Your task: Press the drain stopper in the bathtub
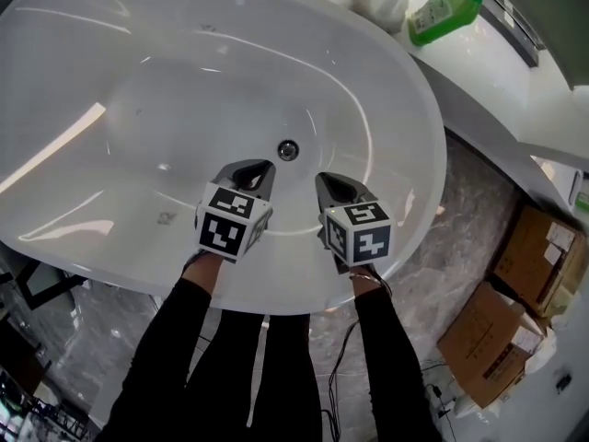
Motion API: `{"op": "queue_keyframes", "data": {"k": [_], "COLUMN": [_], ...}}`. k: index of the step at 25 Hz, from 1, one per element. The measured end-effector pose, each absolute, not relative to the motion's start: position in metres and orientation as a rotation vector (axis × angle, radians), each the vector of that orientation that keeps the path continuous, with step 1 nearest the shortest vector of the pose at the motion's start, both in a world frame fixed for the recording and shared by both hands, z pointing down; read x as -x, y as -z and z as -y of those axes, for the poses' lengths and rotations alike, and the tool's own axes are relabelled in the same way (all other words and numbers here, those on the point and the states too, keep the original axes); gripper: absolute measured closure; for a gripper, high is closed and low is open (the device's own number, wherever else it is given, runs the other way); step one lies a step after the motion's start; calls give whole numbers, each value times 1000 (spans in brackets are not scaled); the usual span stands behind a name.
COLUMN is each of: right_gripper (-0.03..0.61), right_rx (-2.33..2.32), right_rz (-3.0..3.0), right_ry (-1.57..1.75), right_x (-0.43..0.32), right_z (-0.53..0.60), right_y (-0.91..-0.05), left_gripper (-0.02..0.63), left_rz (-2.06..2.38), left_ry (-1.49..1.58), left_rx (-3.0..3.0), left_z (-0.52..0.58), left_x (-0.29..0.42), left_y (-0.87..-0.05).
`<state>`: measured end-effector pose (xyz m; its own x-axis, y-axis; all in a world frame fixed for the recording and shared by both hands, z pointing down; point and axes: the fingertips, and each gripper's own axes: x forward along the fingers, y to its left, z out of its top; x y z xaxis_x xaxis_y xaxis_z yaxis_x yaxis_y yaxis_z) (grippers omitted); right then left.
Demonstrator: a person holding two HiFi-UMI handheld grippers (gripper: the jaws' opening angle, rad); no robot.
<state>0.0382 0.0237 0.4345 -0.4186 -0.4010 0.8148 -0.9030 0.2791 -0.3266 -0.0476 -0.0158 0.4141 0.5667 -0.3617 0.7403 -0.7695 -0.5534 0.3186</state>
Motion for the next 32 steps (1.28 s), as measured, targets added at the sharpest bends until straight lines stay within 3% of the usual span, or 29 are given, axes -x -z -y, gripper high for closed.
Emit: {"op": "queue_keyframes", "data": {"k": [32], "right_gripper": [577], "right_rx": [-1065], "right_rz": [1865], "right_ry": [-1223], "right_x": [-31], "right_z": [-4], "right_y": [-559], "left_gripper": [604], "left_rz": [871], "left_ry": [-919], "left_rx": [-1973], "left_z": [34], "left_x": [22], "left_y": [-555]}}
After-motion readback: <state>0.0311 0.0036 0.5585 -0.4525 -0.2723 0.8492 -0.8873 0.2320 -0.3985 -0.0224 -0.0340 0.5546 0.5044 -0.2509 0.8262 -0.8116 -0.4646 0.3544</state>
